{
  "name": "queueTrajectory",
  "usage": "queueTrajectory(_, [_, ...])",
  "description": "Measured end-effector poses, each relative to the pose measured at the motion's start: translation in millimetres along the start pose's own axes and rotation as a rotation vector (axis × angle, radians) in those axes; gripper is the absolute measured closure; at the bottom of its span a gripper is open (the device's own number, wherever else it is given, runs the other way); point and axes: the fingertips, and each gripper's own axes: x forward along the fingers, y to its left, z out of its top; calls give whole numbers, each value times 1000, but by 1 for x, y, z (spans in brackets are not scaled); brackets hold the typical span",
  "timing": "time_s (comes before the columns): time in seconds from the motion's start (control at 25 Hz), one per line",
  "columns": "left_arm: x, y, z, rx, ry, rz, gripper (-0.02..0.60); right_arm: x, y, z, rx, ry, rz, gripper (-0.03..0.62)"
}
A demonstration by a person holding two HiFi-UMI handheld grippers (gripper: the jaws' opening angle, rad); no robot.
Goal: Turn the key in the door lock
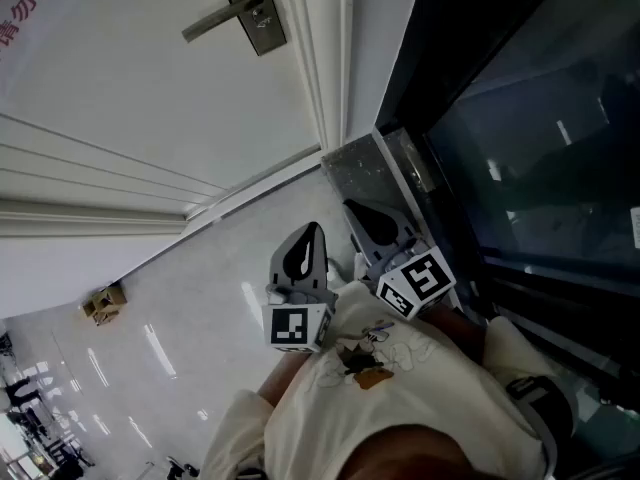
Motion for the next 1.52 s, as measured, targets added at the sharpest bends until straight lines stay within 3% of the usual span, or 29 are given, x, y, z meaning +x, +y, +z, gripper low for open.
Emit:
queueTrajectory(0.16, [0, -15, 1, -3, -8, -9, 575, -6, -8, 2, 26, -9, -1, 588])
queueTrajectory(0.4, [2, -20, 2, -14, -11, 38, 575, -10, -12, 4, 11, -14, 33, 588])
queueTrajectory(0.56, [6, -15, -4, -33, -2, 67, 575, 1, -18, 4, 81, -13, 82, 588])
queueTrajectory(0.68, [13, -3, -4, -47, 10, 78, 575, 13, -19, 11, 30, -14, 108, 588])
queueTrajectory(0.92, [49, 41, 10, -59, -2, 39, 575, 69, -27, 28, -101, -26, 73, 586])
queueTrajectory(1.12, [72, 96, 31, -34, 1, 2, 575, 136, -29, 51, -283, -60, -3, 585])
queueTrajectory(1.24, [78, 127, 44, -11, -19, -15, 575, 170, -38, 65, -244, -85, -34, 530])
queueTrajectory(1.4, [95, 157, 50, -23, -6, -26, 575, 207, -64, 93, -14, -170, -64, 500])
queueTrajectory(1.44, [99, 159, 51, -25, -1, -31, 575, 213, -69, 99, -17, -179, -81, 500])
queueTrajectory(1.52, [106, 159, 57, -7, 1, -46, 575, 225, -74, 113, -140, -179, -130, 472])
